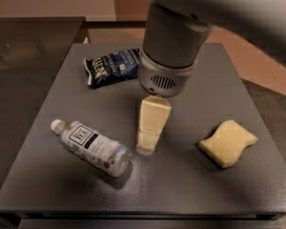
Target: Place blue plastic bottle upright
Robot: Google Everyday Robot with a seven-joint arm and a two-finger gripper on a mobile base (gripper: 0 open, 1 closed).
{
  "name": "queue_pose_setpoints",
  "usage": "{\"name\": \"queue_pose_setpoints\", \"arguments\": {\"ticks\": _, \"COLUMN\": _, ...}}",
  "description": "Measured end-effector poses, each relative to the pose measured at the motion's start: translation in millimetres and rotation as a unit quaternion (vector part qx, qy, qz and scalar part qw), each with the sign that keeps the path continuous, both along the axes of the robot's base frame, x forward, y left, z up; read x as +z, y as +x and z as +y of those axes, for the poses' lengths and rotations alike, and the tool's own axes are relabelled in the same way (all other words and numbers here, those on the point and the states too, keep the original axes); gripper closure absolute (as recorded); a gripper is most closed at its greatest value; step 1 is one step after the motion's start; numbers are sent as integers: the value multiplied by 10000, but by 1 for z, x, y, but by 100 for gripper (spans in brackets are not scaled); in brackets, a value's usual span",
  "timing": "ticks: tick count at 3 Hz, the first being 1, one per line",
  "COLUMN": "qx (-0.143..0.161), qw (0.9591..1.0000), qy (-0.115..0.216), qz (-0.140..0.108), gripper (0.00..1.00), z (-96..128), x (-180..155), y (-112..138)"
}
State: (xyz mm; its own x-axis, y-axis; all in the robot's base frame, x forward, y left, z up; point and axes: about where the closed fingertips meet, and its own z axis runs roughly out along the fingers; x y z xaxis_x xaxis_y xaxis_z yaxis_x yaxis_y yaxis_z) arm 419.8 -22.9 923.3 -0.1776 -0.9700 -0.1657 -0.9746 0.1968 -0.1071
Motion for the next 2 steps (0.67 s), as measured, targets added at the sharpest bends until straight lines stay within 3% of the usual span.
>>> {"name": "queue_pose_setpoints", "arguments": {"ticks": 1, "qx": 35, "qw": 10000, "qy": 5, "qz": 63, "gripper": 0, "z": 22, "x": -4, "y": -2}}
{"name": "queue_pose_setpoints", "arguments": {"ticks": 2, "qx": 7, "qw": 9999, "qy": -133, "qz": 54, "gripper": 0, "z": 62, "x": -24, "y": -4}}
